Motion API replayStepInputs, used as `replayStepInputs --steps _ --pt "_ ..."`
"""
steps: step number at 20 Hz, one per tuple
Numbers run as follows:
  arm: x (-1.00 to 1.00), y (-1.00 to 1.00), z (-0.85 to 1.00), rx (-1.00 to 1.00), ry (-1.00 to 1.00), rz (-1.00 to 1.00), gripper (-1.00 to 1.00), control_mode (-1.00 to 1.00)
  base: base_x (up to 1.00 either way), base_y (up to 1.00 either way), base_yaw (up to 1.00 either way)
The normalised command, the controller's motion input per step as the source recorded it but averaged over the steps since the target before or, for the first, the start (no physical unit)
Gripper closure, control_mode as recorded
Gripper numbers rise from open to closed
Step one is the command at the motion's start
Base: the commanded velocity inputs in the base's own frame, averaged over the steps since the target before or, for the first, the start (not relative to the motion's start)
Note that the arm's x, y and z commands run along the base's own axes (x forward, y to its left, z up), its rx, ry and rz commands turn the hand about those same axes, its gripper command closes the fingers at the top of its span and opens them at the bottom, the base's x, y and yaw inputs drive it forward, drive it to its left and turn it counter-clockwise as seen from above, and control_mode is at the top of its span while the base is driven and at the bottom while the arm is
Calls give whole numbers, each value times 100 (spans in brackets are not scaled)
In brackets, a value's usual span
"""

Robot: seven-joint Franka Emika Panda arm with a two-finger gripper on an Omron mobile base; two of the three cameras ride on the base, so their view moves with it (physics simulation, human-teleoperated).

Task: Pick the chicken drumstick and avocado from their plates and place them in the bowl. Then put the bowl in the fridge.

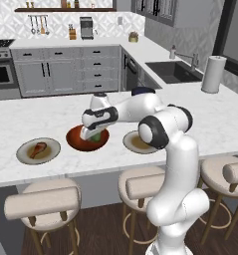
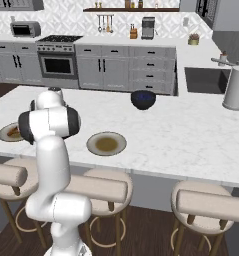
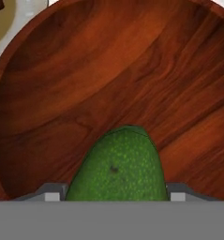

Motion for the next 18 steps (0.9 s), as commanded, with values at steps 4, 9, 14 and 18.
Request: replayStepInputs --steps 4,9,14,18 --pt "0 0 0 0 0 0 -100 -100 0 0 0" --pt "0 0 2 0 0 -1 -100 -100 0 0 0" --pt "-8 0 24 0 -1 -4 -100 -100 0 0 0" --pt "-49 -6 61 0 -11 -14 -100 -100 0 0 0"
